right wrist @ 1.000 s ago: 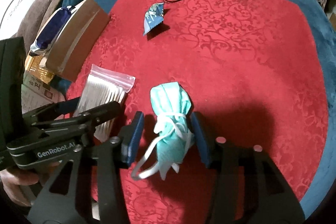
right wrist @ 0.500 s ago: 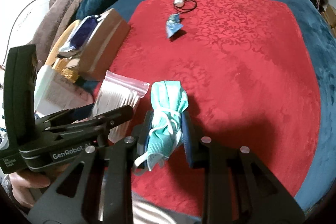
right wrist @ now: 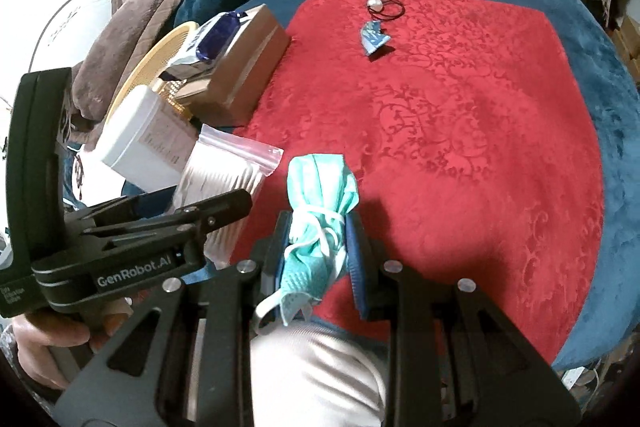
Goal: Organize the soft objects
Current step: 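Carry the swab bag and teal mask in both tools over the orange basket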
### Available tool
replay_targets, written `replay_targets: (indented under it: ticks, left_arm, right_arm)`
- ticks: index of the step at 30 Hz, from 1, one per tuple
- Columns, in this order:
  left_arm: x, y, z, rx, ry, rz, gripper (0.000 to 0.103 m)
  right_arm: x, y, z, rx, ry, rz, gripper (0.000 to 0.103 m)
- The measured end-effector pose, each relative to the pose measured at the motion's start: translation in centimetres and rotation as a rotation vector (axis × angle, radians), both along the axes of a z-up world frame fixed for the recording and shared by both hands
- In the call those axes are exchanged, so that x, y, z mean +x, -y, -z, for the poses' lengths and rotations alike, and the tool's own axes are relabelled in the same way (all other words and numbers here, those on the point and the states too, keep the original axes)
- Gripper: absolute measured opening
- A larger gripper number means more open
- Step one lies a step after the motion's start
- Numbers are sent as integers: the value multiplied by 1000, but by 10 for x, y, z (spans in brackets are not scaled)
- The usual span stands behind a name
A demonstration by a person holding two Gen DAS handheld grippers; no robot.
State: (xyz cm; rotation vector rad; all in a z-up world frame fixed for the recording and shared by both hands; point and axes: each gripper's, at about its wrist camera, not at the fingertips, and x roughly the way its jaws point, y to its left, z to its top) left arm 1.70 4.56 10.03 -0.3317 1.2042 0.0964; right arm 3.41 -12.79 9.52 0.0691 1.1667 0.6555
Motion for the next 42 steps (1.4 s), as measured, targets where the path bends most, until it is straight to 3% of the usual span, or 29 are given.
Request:
replay_targets:
  ticks: [19,42]
  left_arm:
    - [-29,-27,-38,-25,83,-28,70]
    - [-46,-128,-83,-84,234,-185,70]
  right_arm:
    - [-16,-27,-34,-11,75,-19,27]
    - [-14,-112,-79,7,156,-129,27]
